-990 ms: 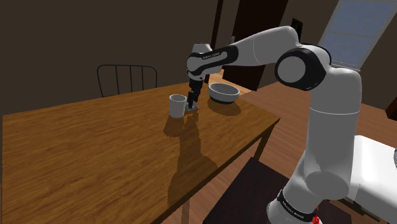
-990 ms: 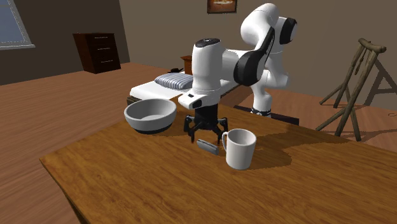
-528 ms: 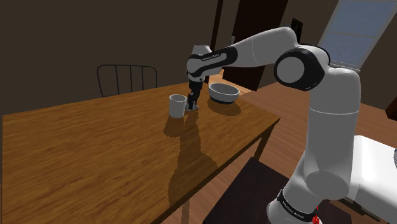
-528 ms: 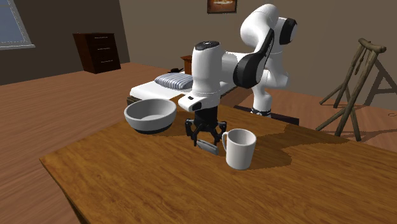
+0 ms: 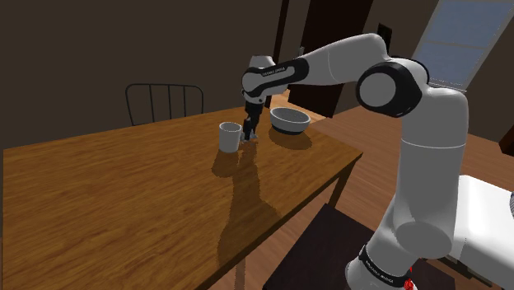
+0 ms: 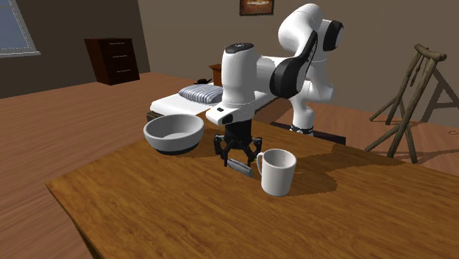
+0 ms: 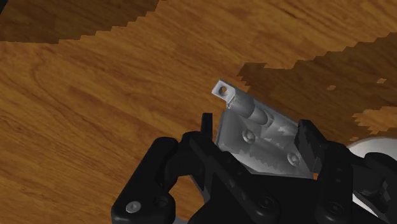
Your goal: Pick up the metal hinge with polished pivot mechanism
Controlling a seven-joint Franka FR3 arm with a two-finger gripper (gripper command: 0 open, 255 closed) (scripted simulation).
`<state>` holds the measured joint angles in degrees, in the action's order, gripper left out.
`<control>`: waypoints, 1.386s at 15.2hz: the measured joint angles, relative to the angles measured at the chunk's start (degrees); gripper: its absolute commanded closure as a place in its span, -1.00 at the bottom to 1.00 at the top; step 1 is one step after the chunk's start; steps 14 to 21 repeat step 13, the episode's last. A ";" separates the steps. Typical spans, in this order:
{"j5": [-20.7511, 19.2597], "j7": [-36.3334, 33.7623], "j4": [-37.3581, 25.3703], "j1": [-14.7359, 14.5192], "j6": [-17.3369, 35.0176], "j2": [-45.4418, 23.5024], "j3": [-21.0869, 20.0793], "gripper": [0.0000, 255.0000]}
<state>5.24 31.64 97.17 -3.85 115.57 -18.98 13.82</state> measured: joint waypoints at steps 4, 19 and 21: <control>-0.30 -0.33 -1.82 -0.12 -2.62 0.86 0.07 1.00; -0.71 -0.61 -6.88 -0.04 -8.82 2.03 0.26 1.00; -0.71 -0.61 -6.88 -0.04 -8.82 2.03 0.26 1.00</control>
